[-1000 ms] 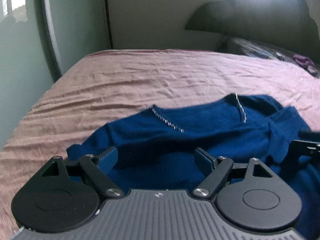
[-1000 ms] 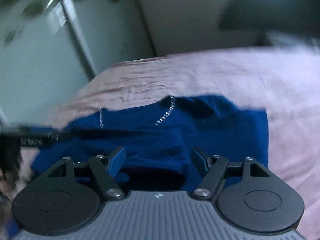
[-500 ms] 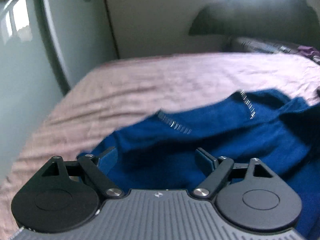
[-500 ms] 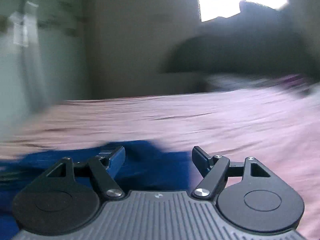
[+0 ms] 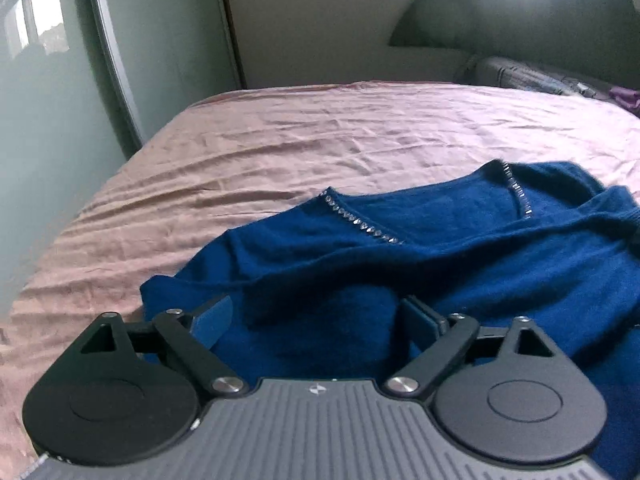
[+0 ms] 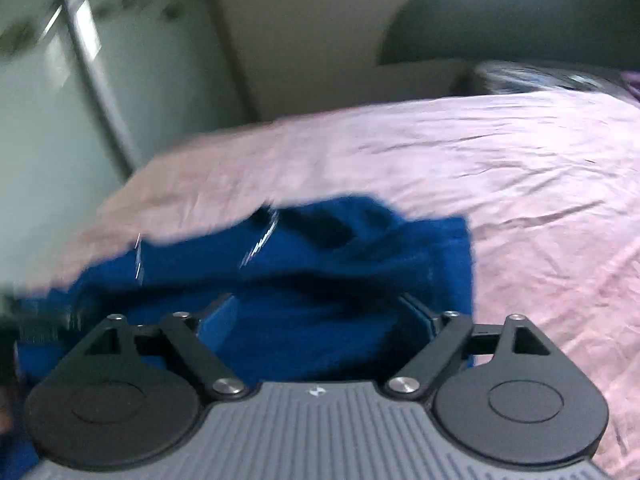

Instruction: Fold small clothes

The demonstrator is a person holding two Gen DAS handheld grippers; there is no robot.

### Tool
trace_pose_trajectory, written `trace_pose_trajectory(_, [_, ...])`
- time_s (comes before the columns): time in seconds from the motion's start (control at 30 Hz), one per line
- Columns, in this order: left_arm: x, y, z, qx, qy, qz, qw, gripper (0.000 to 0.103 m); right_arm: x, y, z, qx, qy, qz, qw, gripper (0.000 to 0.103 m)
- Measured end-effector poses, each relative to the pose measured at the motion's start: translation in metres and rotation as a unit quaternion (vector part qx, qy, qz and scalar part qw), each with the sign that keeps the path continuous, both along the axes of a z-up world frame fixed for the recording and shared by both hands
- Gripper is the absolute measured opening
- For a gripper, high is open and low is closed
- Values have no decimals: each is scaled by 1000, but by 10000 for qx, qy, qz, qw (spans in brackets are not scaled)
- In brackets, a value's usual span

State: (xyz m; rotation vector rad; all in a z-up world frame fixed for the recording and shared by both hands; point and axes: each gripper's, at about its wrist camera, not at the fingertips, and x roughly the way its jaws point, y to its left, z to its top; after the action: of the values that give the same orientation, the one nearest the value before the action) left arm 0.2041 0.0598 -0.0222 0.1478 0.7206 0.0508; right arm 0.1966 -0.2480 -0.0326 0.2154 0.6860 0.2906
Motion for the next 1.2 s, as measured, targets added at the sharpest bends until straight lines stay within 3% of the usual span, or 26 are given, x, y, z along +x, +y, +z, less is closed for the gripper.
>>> trace_pose_trajectory(0.1, [-24, 3, 14, -153, -152, -83, 9997, 89, -15, -2, -5, -517, 30, -425, 9978, 87])
trace_pose_trajectory(0.17, [-48, 12, 23, -209, -319, -98, 9992, 90, -36, -14, 6, -337, -197, -714, 9967, 87])
trace_pose_trajectory(0.3, [-107, 37, 27, -160, -565, 64, 9983, 94, -88, -25, 14, 170, -395, -339, 9985, 87])
trace_pose_trajectory(0.4, [-147, 57, 20, -658, -414, 17, 9970, 93, -125, -23, 6, 51, -283, -128, 9995, 87])
trace_pose_trajectory(0.5, [-185, 68, 9, -1117, -148, 48, 9936, 93, -168, -23, -5, 231, -1, -113, 9997, 87])
trace_pose_trajectory(0.6, [-214, 66, -1, -1085, 7, 122, 9940, 92, -204, -21, -10, 496, 78, -8, 9987, 87])
trace_pose_trajectory(0.77, [-233, 45, -3, -979, -391, 4, 9944, 91, -220, -5, -6, 826, -400, 254, 9955, 87])
trace_pose_trajectory(0.8, [-234, 37, -3, -695, -398, 45, 9968, 84, -217, -2, -4, 661, -359, 220, 9969, 87])
trace_pose_trajectory(0.87, [-237, 32, 5, -380, -386, 76, 9985, 83, -222, -4, 6, 153, -418, 71, 9990, 87])
trace_pose_trajectory(0.97, [-255, 45, 22, -615, -641, 53, 9960, 90, -240, -18, 19, -324, -636, -15, 9975, 87])
trace_pose_trajectory(1.07, [-256, 49, 20, -975, -388, -139, 9944, 94, -245, -37, 11, -300, -256, -74, 9992, 87])
trace_pose_trajectory(1.2, [-264, 52, 13, -1043, 169, -305, 9939, 92, -261, -46, 1, -147, -9, -13, 9999, 87])
